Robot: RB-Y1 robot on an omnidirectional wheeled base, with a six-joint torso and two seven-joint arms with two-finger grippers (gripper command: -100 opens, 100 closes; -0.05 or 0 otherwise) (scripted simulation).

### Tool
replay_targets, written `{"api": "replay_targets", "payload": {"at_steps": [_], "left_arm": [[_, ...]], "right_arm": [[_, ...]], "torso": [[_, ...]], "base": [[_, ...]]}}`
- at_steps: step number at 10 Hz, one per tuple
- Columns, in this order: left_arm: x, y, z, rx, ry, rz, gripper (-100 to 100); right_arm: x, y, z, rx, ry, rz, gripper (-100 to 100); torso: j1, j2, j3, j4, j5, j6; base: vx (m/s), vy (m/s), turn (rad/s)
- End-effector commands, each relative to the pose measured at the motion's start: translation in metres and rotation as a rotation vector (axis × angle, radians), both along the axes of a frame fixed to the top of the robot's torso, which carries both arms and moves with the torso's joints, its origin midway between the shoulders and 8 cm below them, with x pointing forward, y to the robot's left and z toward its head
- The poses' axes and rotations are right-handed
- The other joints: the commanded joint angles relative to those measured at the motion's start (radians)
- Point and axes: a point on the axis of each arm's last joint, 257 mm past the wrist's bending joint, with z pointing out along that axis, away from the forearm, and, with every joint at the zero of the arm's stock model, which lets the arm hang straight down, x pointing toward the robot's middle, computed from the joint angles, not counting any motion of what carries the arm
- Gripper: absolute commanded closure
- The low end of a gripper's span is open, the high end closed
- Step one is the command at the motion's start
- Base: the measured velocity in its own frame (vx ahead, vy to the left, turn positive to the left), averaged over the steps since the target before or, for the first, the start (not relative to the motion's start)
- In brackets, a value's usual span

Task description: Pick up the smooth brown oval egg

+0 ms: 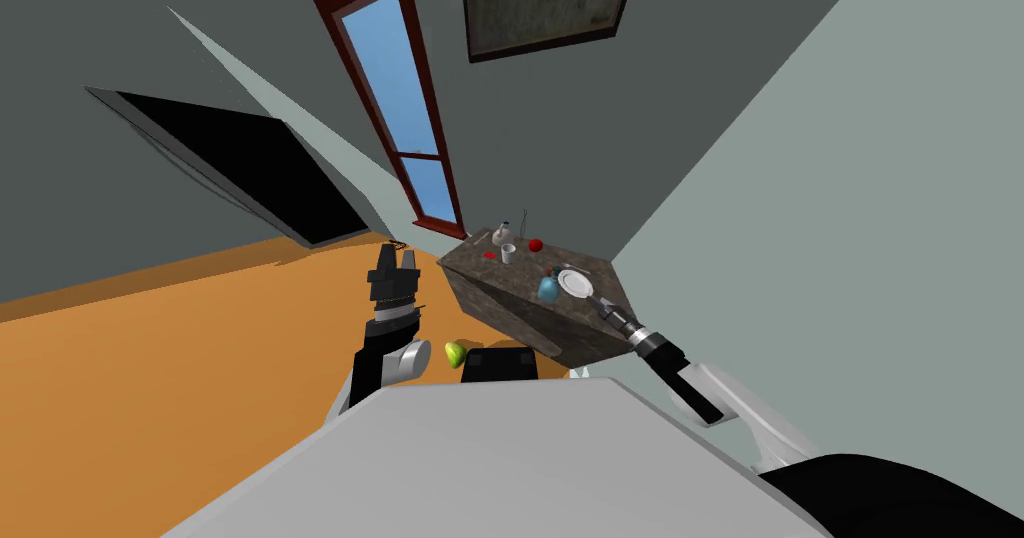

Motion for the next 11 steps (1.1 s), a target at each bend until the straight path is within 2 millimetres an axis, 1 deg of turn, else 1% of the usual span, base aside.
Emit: {"api": "replay_targets", "payload": {"at_steps": [1,2,3,4,5,6,8,9,11], "left_arm": [[0.0,0.0,0.0,0.0,0.0,0.0,0],[0.0,0.0,0.0,0.0,0.0,0.0,0],[0.0,0.0,0.0,0.0,0.0,0.0,0],[0.0,0.0,0.0,0.0,0.0,0.0,0],[0.0,0.0,0.0,0.0,0.0,0.0,0],[0.0,0.0,0.0,0.0,0.0,0.0,0],[0.0,0.0,0.0,0.0,0.0,0.0,0],[0.0,0.0,0.0,0.0,0.0,0.0,0],[0.0,0.0,0.0,0.0,0.0,0.0,0]], "right_arm": [[-0.002,-0.008,-0.005,-0.038,0.026,0.008,-100],[-0.01,-0.023,-0.018,-0.098,0.073,0.011,-100],[-0.019,-0.039,-0.03,-0.145,0.118,0.007,-100],[-0.018,-0.04,-0.029,-0.165,0.123,0.021,-100],[-0.027,-0.055,-0.04,-0.218,0.168,0.019,-100],[-0.026,-0.056,-0.039,-0.228,0.171,0.028,-100],[-0.046,-0.088,-0.058,-0.339,0.262,0.035,-100],[-0.045,-0.089,-0.056,-0.351,0.264,0.045,-100],[-0.065,-0.121,-0.07,-0.461,0.352,0.061,-100]], "torso": [[0.0,0.0,0.0,0.0,0.0,0.0],[0.0,0.0,0.0,0.0,0.0,0.001],[0.0,0.0,0.0,0.0,0.0,0.0],[0.0,0.0,0.0,0.0,0.0,0.0],[-0.001,0.0,0.0,0.0,0.0,0.001],[0.0,0.0,0.0,0.0,0.0,0.0],[-0.001,0.0,0.0,0.0,0.0,0.0],[0.0,0.0,0.0,0.0,0.0,0.0],[-0.001,0.0,0.0,0.0,0.0,0.0]], "base": [[0.001,0.016,0.119],[0.001,0.023,0.263],[-0.001,0.029,0.431],[0.001,0.015,0.094],[-0.003,0.022,0.2],[-0.002,0.013,0.131],[0.0,0.023,0.346],[0.002,0.01,0.111],[0.003,0.017,0.304]]}}
